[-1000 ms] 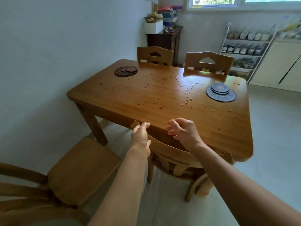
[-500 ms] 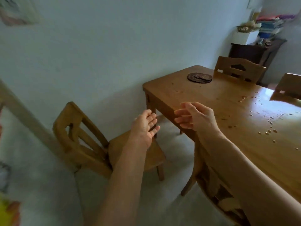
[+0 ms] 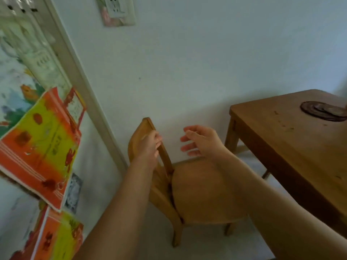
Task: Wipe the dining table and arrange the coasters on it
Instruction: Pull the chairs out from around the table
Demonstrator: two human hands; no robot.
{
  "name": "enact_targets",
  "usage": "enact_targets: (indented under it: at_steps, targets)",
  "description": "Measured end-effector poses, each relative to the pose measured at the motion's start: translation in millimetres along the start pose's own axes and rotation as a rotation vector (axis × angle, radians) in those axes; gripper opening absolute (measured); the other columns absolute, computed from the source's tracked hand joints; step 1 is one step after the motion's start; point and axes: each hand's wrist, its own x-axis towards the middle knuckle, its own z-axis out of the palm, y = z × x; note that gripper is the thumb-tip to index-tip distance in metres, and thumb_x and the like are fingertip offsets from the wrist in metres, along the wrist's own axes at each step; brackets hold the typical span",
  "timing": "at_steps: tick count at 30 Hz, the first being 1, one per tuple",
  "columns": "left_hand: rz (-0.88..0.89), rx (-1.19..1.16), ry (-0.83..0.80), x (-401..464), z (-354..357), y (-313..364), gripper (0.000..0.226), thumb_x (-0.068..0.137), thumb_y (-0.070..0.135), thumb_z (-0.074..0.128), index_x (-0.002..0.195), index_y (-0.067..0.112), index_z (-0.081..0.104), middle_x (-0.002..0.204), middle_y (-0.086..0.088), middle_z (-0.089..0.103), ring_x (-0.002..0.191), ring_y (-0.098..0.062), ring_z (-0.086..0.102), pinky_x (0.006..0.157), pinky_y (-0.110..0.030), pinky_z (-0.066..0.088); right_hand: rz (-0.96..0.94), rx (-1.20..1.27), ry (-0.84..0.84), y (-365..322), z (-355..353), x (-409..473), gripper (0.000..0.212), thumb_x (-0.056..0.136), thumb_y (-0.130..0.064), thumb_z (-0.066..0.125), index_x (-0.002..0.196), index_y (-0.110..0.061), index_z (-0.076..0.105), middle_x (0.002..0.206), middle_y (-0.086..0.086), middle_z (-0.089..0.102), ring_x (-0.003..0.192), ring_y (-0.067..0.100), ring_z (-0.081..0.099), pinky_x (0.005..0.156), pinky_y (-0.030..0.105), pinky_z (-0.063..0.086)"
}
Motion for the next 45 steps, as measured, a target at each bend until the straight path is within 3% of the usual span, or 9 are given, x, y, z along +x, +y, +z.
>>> enact_targets:
  at_steps: [3, 6, 9, 14, 18, 21, 27, 37, 45]
  targets:
    - [0.005, 0.075, 0.086, 49, -26, 17, 0.018, 0.097, 0.025, 0.052, 0.109, 0.014, 0.06, 0.125, -0.003, 0.062, 0.108, -0.017, 0.051, 0.094, -0.034, 0.037, 0.042, -0.062, -0.057, -1, 42, 49, 0.017, 0.101, -0.02, 0.05, 0.115, -0.016, 0.059, 0.095, 0.004, 0.069, 0.073, 0.017, 0.069, 0.065, 0.029, 0.058]
    - [0.006, 0.143, 0.133, 94, -47, 25, 0.037, 0.091, 0.019, 0.058, 0.125, 0.004, 0.06, 0.124, -0.015, 0.062, 0.104, -0.029, 0.059, 0.072, -0.031, 0.048, 0.106, -0.096, -0.126, 9, 84, 87, 0.012, 0.1, -0.02, 0.052, 0.105, -0.016, 0.062, 0.087, 0.003, 0.068, 0.07, 0.017, 0.067, 0.067, 0.032, 0.058]
    - [-0.012, 0.29, 0.11, 136, -63, 29, 0.06, 0.087, 0.017, 0.062, 0.144, 0.009, 0.044, 0.144, -0.015, 0.049, 0.123, -0.036, 0.053, 0.092, -0.042, 0.049, 0.122, -0.233, -0.225, 26, 127, 118, 0.007, 0.098, -0.021, 0.054, 0.095, -0.021, 0.06, 0.091, 0.002, 0.067, 0.076, 0.014, 0.065, 0.069, 0.028, 0.056]
    - [-0.128, 0.502, 0.061, 186, -77, 24, 0.066, 0.093, 0.03, 0.062, 0.151, 0.018, 0.032, 0.149, -0.013, 0.041, 0.131, -0.036, 0.044, 0.108, -0.047, 0.039, 0.091, -0.499, -0.472, 58, 181, 147, 0.03, 0.092, -0.016, 0.062, 0.122, -0.014, 0.06, 0.116, 0.004, 0.065, 0.107, 0.018, 0.063, 0.097, 0.036, 0.051]
    - [-0.235, 0.521, -0.006, 210, -80, 10, 0.056, 0.089, 0.034, 0.065, 0.141, 0.021, 0.046, 0.127, -0.012, 0.059, 0.112, -0.035, 0.057, 0.101, -0.052, 0.046, 0.232, -0.784, -0.602, 80, 198, 153, 0.1, 0.083, -0.032, 0.074, 0.155, -0.015, 0.007, 0.144, 0.01, 0.047, 0.125, 0.027, 0.053, 0.101, 0.04, 0.048]
    - [-0.234, 0.555, 0.027, 219, -82, 1, 0.061, 0.086, 0.031, 0.07, 0.14, 0.018, 0.045, 0.127, -0.013, 0.058, 0.113, -0.036, 0.057, 0.1, -0.052, 0.048, 0.213, -0.918, -0.596, 88, 207, 153, 0.106, 0.09, -0.029, 0.065, 0.151, -0.01, -0.02, 0.15, 0.015, 0.037, 0.125, 0.031, 0.052, 0.099, 0.044, 0.049]
    - [-0.385, 0.44, 0.015, 225, -92, -29, 0.081, 0.053, 0.053, 0.077, 0.121, 0.013, 0.06, 0.11, -0.014, 0.068, 0.098, -0.034, 0.066, 0.091, -0.048, 0.054, 0.183, -0.979, -0.546, 97, 199, 138, 0.101, 0.088, -0.033, 0.064, 0.152, -0.015, -0.011, 0.15, 0.015, 0.034, 0.127, 0.033, 0.048, 0.098, 0.049, 0.048]
    - [-0.429, 0.345, -0.08, 126, -55, -73, 0.009, 0.085, 0.019, 0.056, 0.084, 0.011, 0.058, 0.08, -0.012, 0.06, 0.067, -0.026, 0.056, 0.062, -0.032, 0.047, 0.196, -1.007, -0.659, 100, 109, 56, 0.097, 0.091, -0.026, 0.06, 0.154, -0.023, -0.013, 0.15, 0.011, 0.038, 0.124, 0.031, 0.051, 0.098, 0.045, 0.045]
    - [-0.442, 0.323, -0.138, 57, -21, -110, 0.008, 0.083, 0.02, 0.056, 0.08, 0.013, 0.052, 0.071, -0.009, 0.056, 0.06, -0.021, 0.053, 0.054, -0.029, 0.045, 0.205, -0.989, -0.536, 115, 42, -12, 0.088, 0.088, -0.02, 0.061, 0.153, -0.037, 0.004, 0.128, 0.004, 0.054, 0.108, 0.024, 0.058, 0.084, 0.035, 0.047]
